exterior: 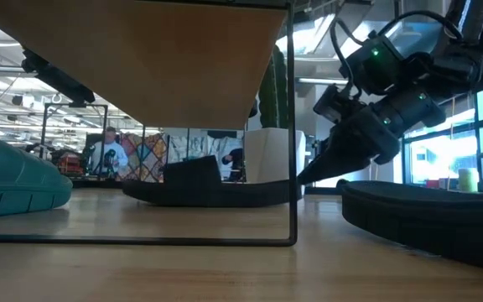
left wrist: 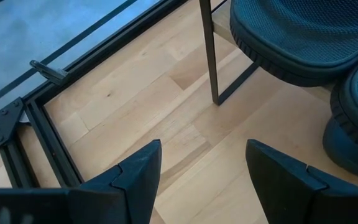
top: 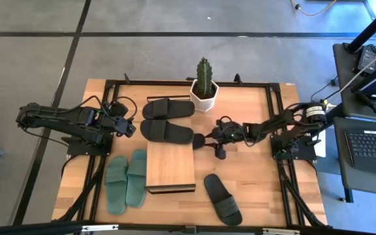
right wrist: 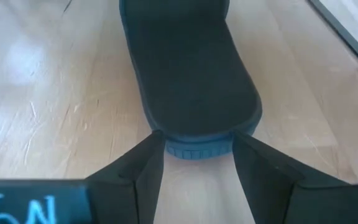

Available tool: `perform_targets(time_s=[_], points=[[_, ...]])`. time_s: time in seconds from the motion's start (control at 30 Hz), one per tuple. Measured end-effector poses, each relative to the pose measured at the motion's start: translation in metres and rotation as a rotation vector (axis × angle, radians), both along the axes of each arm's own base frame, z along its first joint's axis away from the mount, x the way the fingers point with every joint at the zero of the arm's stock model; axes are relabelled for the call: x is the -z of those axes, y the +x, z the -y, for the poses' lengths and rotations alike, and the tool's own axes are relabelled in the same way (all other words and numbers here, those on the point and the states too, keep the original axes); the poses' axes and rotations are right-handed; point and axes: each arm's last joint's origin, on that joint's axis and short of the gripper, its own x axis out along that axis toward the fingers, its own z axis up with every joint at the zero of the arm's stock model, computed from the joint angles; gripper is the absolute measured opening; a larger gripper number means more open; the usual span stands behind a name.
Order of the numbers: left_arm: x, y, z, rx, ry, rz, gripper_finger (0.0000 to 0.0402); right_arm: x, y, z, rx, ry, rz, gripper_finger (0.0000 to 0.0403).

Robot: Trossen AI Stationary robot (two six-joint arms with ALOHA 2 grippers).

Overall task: Pick and place slides into the shelf
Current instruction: Put the black slides under the shelf

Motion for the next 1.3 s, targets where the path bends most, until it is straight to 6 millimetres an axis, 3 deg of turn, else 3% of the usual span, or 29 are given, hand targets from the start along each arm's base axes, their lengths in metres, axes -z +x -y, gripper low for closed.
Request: perform_targets(time_s=[0.47, 0.67, 0.87, 1.03, 1.3], points=[[0.000, 0.000, 0.000, 0.002, -0.003, -0.001, 0.0225, 0.002, 0.038, -0.002, -0.087, 0.051, 0.003, 0.0189], [0.000, 0.000, 0.000, 0.003, -0.006, -0.001, 0.0225, -0.005, 0.032, -0.002, -0.070, 0.082, -0.052, 0.0189], [0.000, 0.000, 0.000, 0.003, -0.007, -0.001, 0.0225, -0.034, 0.016, -0.005, -0.037, 0.148, -0.093, 0.0189], [0.000, 0.000, 0.000, 0.004, -0.007, -0.002, 0.0225, -0.063, -0.002, -0.031, -0.205, 0.205, -0.102, 0.0189], [0.000, 0.000, 0.000, 0.006, 0.003, -0.006, 0.0225, -0.097, -0.026, -0.091, -0.428, 0.146, -0.009, 0.0189]])
